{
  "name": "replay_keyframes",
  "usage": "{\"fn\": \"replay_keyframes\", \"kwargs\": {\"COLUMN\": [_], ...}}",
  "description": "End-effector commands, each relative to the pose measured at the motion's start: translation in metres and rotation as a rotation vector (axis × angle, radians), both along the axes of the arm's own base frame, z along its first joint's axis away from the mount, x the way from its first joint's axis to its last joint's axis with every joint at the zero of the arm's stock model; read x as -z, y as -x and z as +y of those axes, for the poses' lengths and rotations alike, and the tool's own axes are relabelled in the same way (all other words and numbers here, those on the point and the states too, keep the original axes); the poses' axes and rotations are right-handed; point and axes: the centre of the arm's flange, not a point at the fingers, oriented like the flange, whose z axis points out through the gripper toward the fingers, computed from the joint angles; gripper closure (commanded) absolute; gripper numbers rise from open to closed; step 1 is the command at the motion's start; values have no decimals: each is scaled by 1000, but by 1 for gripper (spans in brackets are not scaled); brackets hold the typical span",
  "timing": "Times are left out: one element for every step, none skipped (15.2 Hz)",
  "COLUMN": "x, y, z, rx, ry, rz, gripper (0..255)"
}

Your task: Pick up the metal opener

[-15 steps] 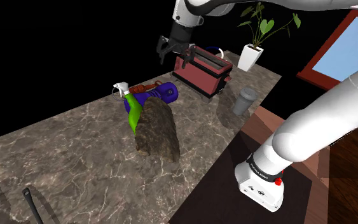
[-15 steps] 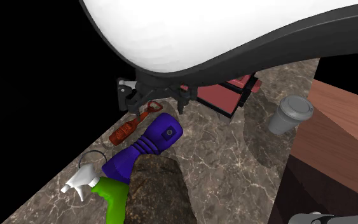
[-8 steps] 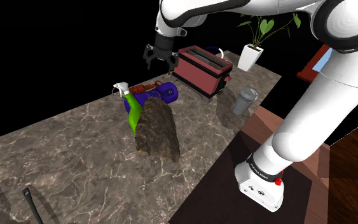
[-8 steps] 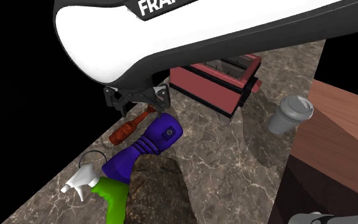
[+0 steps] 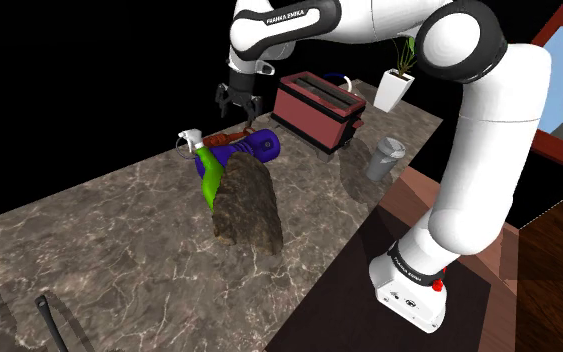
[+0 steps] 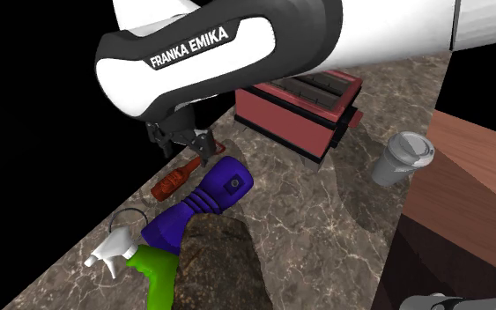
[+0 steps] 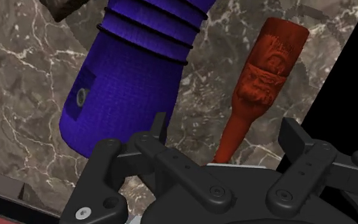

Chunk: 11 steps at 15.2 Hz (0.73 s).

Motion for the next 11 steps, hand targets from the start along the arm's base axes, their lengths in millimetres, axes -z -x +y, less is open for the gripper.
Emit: {"fn": "replay_keyframes", "kwargs": {"x": [21,32,42,53,55,60,66,71,76,81,87], "y": [-19,-27,-35,-43,-44,-44,-44,-44,-44,-44,-44], "z": [-8,-13,-18,-23,-24,-24,-24,-24,-24,-24,-24], "rx": [78,115,152,190,197,197,197,197,197,197,197], "ry": [-4,-6,-8,-10,-11,-11,-11,-11,-11,-11,-11], "rz": [22,33,43,54,56,56,56,56,56,56,56], "gripper": [0,0,0,0,0,0,0,0,0,0,0]}}
